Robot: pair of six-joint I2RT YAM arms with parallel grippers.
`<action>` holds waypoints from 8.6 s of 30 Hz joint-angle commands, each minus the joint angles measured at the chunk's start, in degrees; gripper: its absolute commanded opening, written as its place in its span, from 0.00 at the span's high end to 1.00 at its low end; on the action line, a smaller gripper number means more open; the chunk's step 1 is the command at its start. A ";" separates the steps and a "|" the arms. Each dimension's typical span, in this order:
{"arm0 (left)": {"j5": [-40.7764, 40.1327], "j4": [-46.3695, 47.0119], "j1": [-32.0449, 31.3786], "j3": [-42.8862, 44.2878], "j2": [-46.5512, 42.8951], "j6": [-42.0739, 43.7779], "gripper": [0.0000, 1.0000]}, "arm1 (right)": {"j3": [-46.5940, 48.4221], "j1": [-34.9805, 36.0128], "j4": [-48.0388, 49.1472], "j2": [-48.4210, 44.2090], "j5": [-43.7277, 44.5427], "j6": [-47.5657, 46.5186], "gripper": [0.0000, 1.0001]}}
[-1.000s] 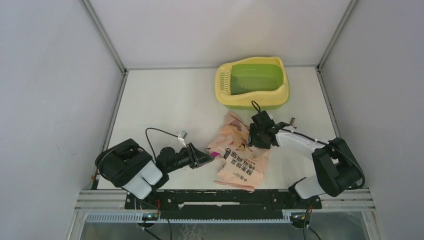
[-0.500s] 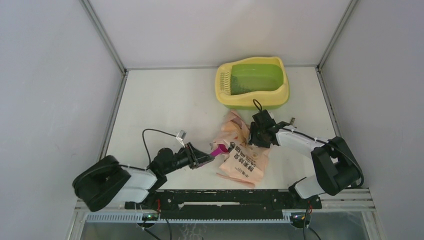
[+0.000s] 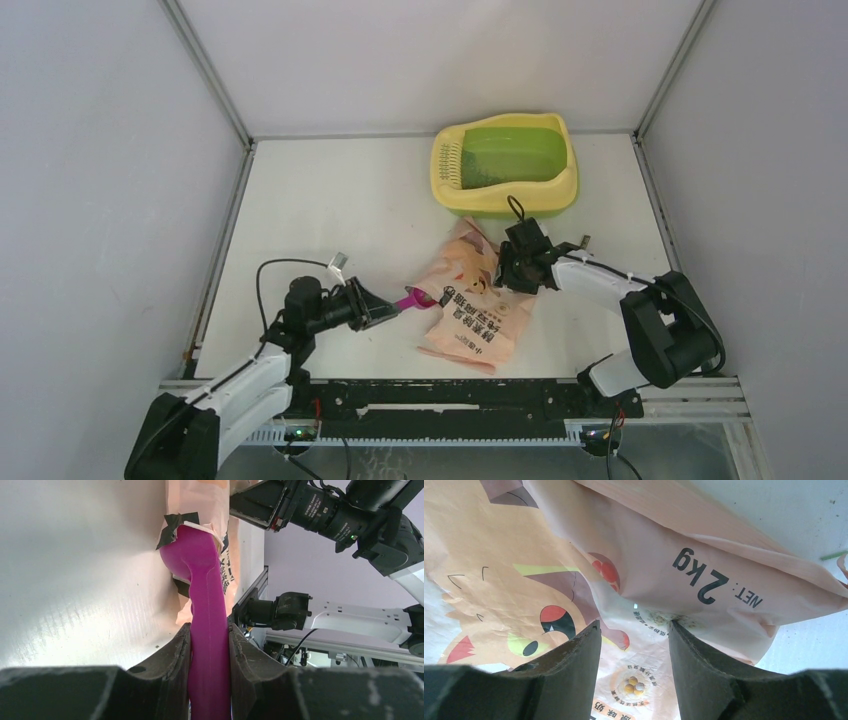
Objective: Fill the litter box with clean litter
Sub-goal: 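Scoop the cat litter from the cat litter bag, then pour the cat litter into the litter box, then scoop the cat litter from the cat litter bag.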
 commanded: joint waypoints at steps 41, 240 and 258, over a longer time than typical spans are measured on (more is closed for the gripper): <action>6.03 29.51 2.21 -6.45 -12.09 -30.47 0.96 | 9.13 -4.43 1.41 6.60 -1.23 -1.64 0.40; -35.24 21.48 -28.25 23.18 40.21 -10.82 1.00 | -8.63 8.29 3.08 0.69 0.36 4.74 1.00; -29.37 51.54 -28.31 14.64 48.46 -14.96 1.00 | -9.76 7.60 2.85 -1.00 0.35 3.98 1.00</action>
